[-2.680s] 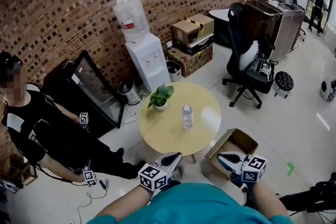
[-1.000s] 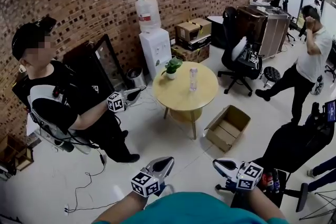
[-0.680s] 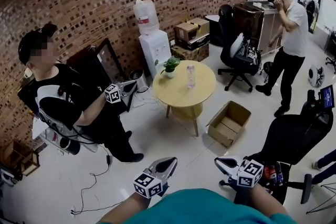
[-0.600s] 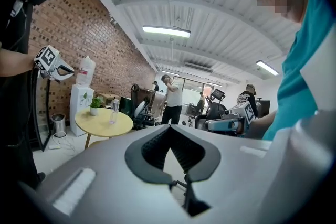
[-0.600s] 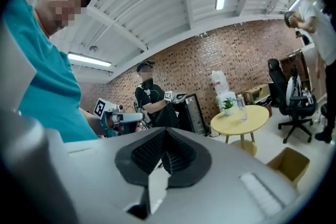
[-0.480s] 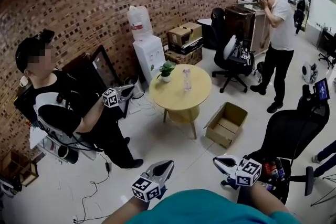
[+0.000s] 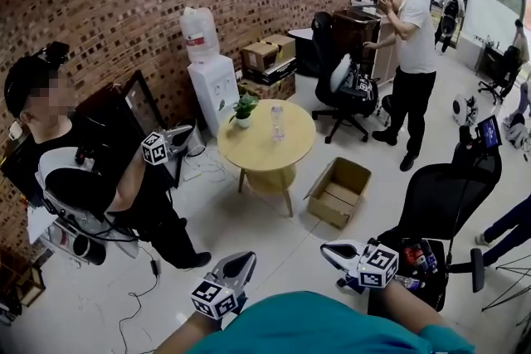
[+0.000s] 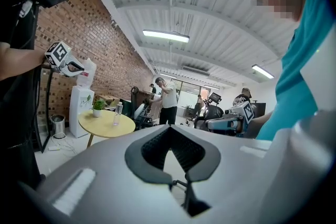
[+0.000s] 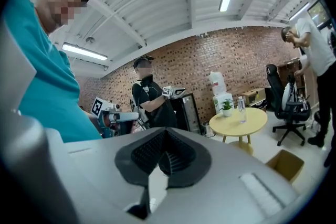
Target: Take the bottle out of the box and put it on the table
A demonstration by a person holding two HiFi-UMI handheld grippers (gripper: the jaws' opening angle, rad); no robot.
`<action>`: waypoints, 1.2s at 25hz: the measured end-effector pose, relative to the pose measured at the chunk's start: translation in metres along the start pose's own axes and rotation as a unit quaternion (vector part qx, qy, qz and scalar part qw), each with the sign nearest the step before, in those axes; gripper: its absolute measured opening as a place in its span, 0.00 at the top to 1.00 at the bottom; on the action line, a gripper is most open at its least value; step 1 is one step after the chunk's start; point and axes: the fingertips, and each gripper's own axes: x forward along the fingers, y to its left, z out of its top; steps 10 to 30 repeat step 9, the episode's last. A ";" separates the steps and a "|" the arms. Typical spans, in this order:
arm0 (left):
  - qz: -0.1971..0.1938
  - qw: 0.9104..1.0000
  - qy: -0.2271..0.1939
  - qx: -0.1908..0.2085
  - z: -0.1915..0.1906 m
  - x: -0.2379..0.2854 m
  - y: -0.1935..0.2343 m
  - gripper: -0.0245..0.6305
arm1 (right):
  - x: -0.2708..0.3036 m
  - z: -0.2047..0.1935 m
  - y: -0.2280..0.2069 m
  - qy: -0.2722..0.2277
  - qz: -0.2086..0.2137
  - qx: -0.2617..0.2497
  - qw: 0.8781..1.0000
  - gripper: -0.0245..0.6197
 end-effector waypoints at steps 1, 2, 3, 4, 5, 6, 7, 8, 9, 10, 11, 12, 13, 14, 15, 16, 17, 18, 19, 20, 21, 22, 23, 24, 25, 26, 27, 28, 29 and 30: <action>0.000 1.000 -0.001 -0.001 0.001 -0.002 0.001 0.96 | 0.001 0.001 0.001 -0.001 -0.002 0.001 1.000 0.96; 0.000 1.000 -0.002 -0.004 0.002 -0.003 0.002 0.96 | 0.001 0.002 0.002 -0.003 -0.003 0.002 1.000 0.96; 0.001 1.000 -0.003 -0.008 0.002 -0.004 0.003 0.96 | 0.001 0.003 0.002 -0.003 -0.005 0.002 1.000 0.96; 0.002 1.000 -0.004 -0.011 0.002 -0.003 0.003 0.96 | 0.000 0.003 0.001 -0.002 -0.005 0.000 1.000 0.96; 0.001 1.000 -0.005 -0.011 0.002 -0.003 0.004 0.96 | 0.000 0.003 0.001 0.000 -0.006 -0.003 1.000 0.96; 0.001 1.000 -0.004 -0.009 0.001 -0.003 0.004 0.96 | -0.001 0.003 0.001 0.002 -0.006 -0.005 1.000 0.96; 0.000 1.000 -0.004 -0.007 0.001 -0.002 0.004 0.96 | -0.001 0.002 0.001 0.001 -0.006 -0.005 1.000 0.96; 0.000 1.000 -0.004 -0.005 0.000 -0.002 0.004 0.96 | -0.001 0.002 0.000 0.000 -0.006 -0.004 1.000 0.96; 0.000 1.000 -0.003 -0.004 0.000 -0.002 0.004 0.96 | -0.001 0.001 0.000 -0.002 -0.006 -0.003 1.000 0.96; 0.000 1.000 -0.003 -0.004 0.000 -0.002 0.004 0.96 | -0.001 0.001 0.000 -0.002 -0.006 -0.003 1.000 0.96; 0.000 1.000 -0.003 -0.004 0.000 -0.002 0.004 0.96 | -0.001 0.001 0.000 -0.002 -0.006 -0.003 1.000 0.96; 0.000 1.000 -0.003 -0.004 0.000 -0.002 0.004 0.96 | -0.001 0.001 0.000 -0.002 -0.006 -0.003 1.000 0.96; 0.000 1.000 -0.003 -0.004 0.000 -0.002 0.004 0.96 | -0.001 0.001 0.000 -0.002 -0.006 -0.003 1.000 0.96; 0.000 1.000 -0.003 -0.004 0.000 -0.002 0.004 0.96 | -0.001 0.001 0.000 -0.002 -0.006 -0.003 1.000 0.96; 0.000 1.000 -0.003 -0.004 0.000 -0.002 0.004 0.96 | -0.001 0.001 0.000 -0.002 -0.006 -0.003 1.000 0.96; 0.000 1.000 -0.003 -0.004 0.000 -0.002 0.004 0.96 | -0.001 0.001 0.000 -0.002 -0.006 -0.003 1.000 0.96; 0.000 1.000 -0.003 -0.004 0.000 -0.002 0.004 0.96 | -0.001 0.001 0.000 -0.002 -0.006 -0.003 1.000 0.96; 0.000 1.000 -0.003 -0.004 0.000 -0.002 0.004 0.96 | -0.001 0.001 0.000 -0.002 -0.006 -0.003 1.000 0.96; 0.000 1.000 -0.003 -0.004 0.000 -0.002 0.004 0.96 | -0.001 0.001 0.000 -0.002 -0.006 -0.003 1.000 0.96; 0.000 1.000 -0.003 -0.004 0.000 -0.002 0.004 0.96 | -0.001 0.001 0.000 -0.002 -0.006 -0.003 1.000 0.96; 0.000 1.000 -0.003 -0.004 0.000 -0.002 0.004 0.96 | -0.001 0.001 0.000 -0.002 -0.006 -0.003 1.000 0.96; 0.000 1.000 -0.003 -0.004 0.000 -0.002 0.004 0.96 | -0.001 0.001 0.000 -0.002 -0.006 -0.003 1.000 0.96; 0.000 1.000 -0.003 -0.004 0.000 -0.002 0.004 0.96 | -0.001 0.001 0.000 -0.002 -0.006 -0.003 1.000 0.96; 0.000 1.000 -0.003 -0.004 0.000 -0.002 0.004 0.96 | -0.001 0.001 0.000 -0.002 -0.006 -0.003 1.000 0.96; 0.000 1.000 -0.003 -0.004 0.000 -0.002 0.004 0.96 | -0.001 0.001 0.000 -0.002 -0.006 -0.003 1.000 0.96; 0.000 1.000 -0.003 -0.004 0.000 -0.002 0.004 0.96 | -0.001 0.001 0.000 -0.002 -0.006 -0.003 1.000 0.96; 0.000 1.000 -0.003 -0.004 0.000 -0.002 0.004 0.96 | -0.001 0.001 0.000 -0.002 -0.006 -0.003 1.000 0.96; 0.000 1.000 -0.003 -0.004 0.000 -0.002 0.004 0.96 | -0.001 0.001 0.000 -0.002 -0.006 -0.003 1.000 0.96; 0.000 1.000 -0.003 -0.004 0.000 -0.002 0.004 0.96 | -0.001 0.001 0.000 -0.002 -0.006 -0.003 1.000 0.96; 0.000 1.000 -0.003 -0.004 0.000 -0.002 0.004 0.96 | -0.001 0.001 0.000 -0.002 -0.006 -0.003 1.000 0.96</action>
